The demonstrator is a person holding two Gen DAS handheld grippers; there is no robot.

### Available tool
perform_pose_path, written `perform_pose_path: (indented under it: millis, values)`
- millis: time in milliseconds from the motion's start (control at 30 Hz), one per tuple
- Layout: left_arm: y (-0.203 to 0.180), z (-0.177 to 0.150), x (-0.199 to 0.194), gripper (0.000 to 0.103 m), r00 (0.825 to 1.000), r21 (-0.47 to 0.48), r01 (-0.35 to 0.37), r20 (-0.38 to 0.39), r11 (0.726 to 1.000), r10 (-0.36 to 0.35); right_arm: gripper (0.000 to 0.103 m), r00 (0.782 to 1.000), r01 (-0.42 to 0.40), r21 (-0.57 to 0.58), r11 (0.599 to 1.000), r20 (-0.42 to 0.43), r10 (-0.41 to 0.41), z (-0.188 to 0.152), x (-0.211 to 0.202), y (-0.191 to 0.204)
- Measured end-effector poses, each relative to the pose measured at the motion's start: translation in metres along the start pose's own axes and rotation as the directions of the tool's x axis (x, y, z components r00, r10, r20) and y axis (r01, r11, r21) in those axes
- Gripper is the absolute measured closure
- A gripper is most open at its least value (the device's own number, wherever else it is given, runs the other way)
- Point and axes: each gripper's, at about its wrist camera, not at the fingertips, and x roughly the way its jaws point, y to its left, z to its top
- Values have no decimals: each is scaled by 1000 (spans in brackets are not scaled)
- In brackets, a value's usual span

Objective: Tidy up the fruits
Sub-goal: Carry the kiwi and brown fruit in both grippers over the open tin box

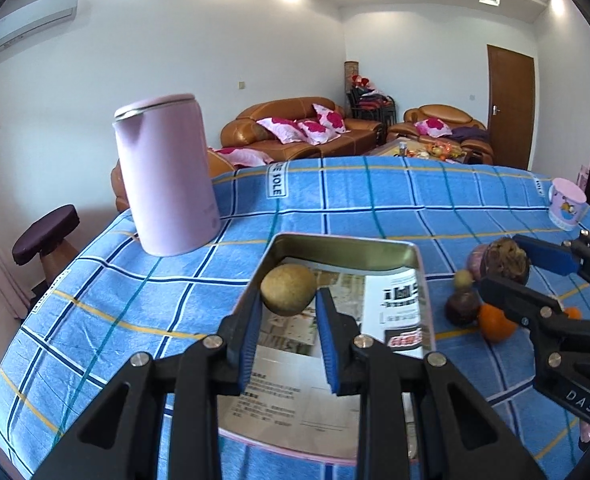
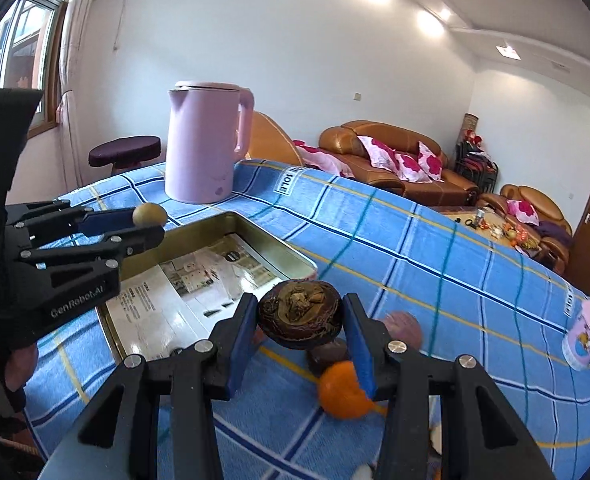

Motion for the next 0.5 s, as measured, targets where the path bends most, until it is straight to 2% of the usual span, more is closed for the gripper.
perform_pose_path:
  millis: [500]
  values:
    - [17, -8, 21, 74, 998, -9, -37, -52, 999, 37, 57, 994, -109, 10, 994, -16, 109, 5, 43, 21]
